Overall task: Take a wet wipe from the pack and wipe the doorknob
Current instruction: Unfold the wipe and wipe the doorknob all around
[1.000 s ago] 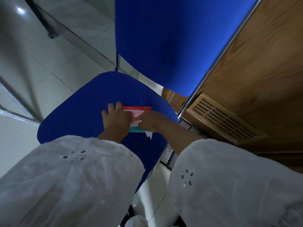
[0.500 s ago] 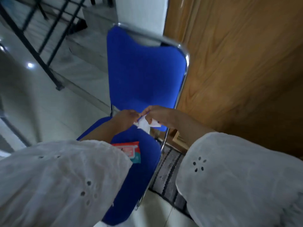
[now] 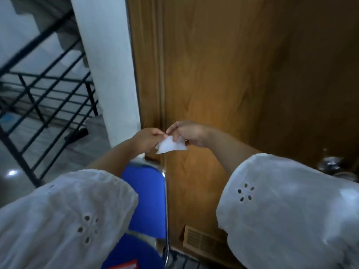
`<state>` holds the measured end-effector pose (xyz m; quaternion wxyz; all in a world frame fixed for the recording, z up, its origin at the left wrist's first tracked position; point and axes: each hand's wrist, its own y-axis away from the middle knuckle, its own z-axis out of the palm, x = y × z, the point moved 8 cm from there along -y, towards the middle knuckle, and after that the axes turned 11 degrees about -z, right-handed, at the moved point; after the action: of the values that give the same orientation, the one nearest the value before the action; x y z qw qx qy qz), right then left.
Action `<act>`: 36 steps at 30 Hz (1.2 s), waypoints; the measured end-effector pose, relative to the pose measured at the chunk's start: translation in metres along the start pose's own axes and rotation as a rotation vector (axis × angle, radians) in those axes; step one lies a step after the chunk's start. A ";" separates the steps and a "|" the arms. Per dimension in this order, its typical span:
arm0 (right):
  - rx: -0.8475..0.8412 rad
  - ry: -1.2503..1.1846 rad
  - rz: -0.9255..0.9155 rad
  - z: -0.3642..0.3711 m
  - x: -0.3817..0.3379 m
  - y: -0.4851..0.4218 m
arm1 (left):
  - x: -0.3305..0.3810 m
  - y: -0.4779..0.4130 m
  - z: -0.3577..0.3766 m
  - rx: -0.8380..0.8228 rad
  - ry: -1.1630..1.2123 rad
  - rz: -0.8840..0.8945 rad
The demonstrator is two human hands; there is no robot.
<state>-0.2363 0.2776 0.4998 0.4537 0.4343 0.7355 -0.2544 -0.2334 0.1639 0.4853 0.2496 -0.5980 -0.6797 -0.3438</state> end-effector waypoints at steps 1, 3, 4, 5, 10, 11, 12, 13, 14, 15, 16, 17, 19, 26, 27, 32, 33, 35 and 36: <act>0.033 0.010 -0.016 -0.021 -0.011 0.007 | 0.022 0.002 -0.003 -0.003 0.017 0.027; 0.081 0.034 -0.044 -0.057 -0.033 0.020 | 0.065 0.008 -0.006 0.000 0.028 0.090; 0.098 0.049 -0.057 -0.073 -0.042 0.028 | 0.084 0.012 -0.005 0.000 0.043 0.115; 0.120 0.060 -0.072 -0.091 -0.051 0.039 | 0.105 0.017 -0.003 0.001 0.069 0.137; 0.245 0.110 -0.151 -0.161 -0.080 0.097 | 0.180 0.042 0.017 -0.046 0.269 0.173; 0.269 0.122 -0.166 -0.172 -0.083 0.110 | 0.192 0.048 0.022 -0.067 0.301 0.183; 0.292 0.126 -0.181 -0.182 -0.086 0.120 | 0.203 0.054 0.026 -0.090 0.334 0.197; 0.320 0.125 -0.199 -0.193 -0.089 0.133 | 0.215 0.060 0.032 -0.119 0.369 0.209; 0.351 0.117 -0.218 -0.203 -0.091 0.144 | 0.225 0.065 0.038 -0.150 0.414 0.215; 0.394 0.105 -0.235 -0.214 -0.093 0.158 | 0.235 0.069 0.046 -0.180 0.470 0.214; 0.443 0.086 -0.252 -0.223 -0.094 0.169 | 0.242 0.073 0.052 -0.200 0.541 0.206; 0.501 0.063 -0.264 -0.231 -0.094 0.178 | 0.248 0.076 0.057 -0.219 0.626 0.191; 0.640 0.054 -0.294 -0.243 -0.092 0.200 | 0.259 0.087 0.070 -0.277 0.809 0.176; 0.935 0.135 -0.446 -0.233 -0.082 0.251 | 0.275 0.121 0.107 -0.488 1.055 0.264; 0.921 0.126 -0.448 -0.228 -0.079 0.252 | 0.273 0.124 0.110 -0.501 1.055 0.285; 0.920 0.078 -0.382 -0.205 -0.061 0.258 | 0.249 0.127 0.115 -0.285 0.784 0.355; 0.925 0.060 -0.375 -0.203 -0.058 0.259 | 0.246 0.129 0.114 -0.254 0.753 0.384; 0.931 0.014 -0.358 -0.198 -0.053 0.257 | 0.241 0.129 0.114 -0.258 0.745 0.424; 0.928 -0.013 -0.353 -0.197 -0.052 0.257 | 0.240 0.127 0.114 -0.274 0.758 0.419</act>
<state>-0.0899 0.5342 0.6411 0.1671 0.4576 0.6041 -0.6307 -0.1384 0.4110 0.6139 0.4634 -0.5821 -0.3532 -0.5672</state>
